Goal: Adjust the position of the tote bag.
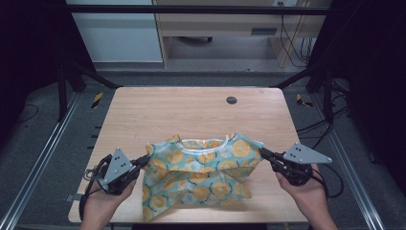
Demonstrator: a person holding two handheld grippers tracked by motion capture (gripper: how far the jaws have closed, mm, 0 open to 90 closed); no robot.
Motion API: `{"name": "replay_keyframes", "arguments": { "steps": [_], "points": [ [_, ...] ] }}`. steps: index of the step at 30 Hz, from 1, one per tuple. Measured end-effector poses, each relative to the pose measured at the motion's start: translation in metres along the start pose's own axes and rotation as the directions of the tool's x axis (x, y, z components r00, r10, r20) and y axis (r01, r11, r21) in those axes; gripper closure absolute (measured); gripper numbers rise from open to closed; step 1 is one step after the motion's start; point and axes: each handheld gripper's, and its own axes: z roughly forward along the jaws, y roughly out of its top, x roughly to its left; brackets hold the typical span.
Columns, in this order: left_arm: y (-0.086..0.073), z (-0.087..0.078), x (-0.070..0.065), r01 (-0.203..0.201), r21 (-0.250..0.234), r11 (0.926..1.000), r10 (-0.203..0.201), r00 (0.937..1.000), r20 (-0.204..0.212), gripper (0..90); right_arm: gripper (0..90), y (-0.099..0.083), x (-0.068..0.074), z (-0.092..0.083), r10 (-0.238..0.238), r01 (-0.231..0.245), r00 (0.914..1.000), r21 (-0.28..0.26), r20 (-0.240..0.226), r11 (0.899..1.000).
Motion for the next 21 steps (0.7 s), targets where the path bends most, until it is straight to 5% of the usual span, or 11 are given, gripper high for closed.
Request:
{"name": "replay_keyframes", "arguments": {
  "steps": [10, 21],
  "points": [
    [-0.009, -0.019, -0.014, 0.021, -0.055, 0.9983, -0.018, 0.9989, 0.044, 90.0, 90.0, -0.006, 0.017, -0.027, -0.011, 0.01, 0.9996, -0.037, -0.027, 0.999],
    [-0.044, -0.009, -0.033, 0.009, -0.006, 0.9999, -0.008, 0.9874, 0.158, 90.0, 90.0, -0.036, 0.026, -0.036, 0.004, -0.007, 0.9913, -0.018, -0.132, 1.0]
  ]
}}
